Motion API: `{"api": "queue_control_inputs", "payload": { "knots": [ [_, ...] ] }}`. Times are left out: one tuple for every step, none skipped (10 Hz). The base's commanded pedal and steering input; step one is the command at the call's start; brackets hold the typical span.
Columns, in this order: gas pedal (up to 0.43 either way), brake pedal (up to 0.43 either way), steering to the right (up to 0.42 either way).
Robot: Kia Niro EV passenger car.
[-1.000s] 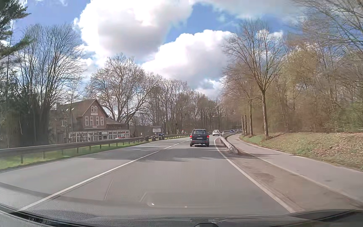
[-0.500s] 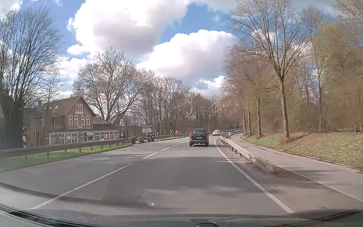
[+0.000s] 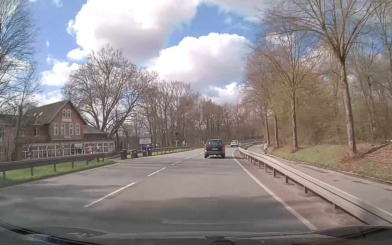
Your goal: Follow the waypoints while adhering to traffic rules and regulations
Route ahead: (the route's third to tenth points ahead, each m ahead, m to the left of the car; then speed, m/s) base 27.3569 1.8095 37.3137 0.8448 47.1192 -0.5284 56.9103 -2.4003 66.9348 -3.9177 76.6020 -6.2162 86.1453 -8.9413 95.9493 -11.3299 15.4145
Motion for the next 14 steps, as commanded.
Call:
{"api": "queue_control_inputs", "payload": {
  "knots": [
    [0.177, 0.0, 0.011],
    [0.177, 0.0, 0.011],
    [0.189, 0.0, 0.012],
    [0.189, 0.0, 0.012],
    [0.189, 0.0, 0.013],
    [0.197, 0.0, 0.012],
    [0.189, 0.0, 0.012],
    [0.177, 0.0, 0.012],
    [0.177, 0.0, 0.012],
    [0.177, 0.0, 0.012],
    [0.177, 0.0, 0.012],
    [0.177, 0.0, 0.012],
    [0.177, 0.0, 0.012],
    [0.177, 0.0, 0.012]
  ]
}}
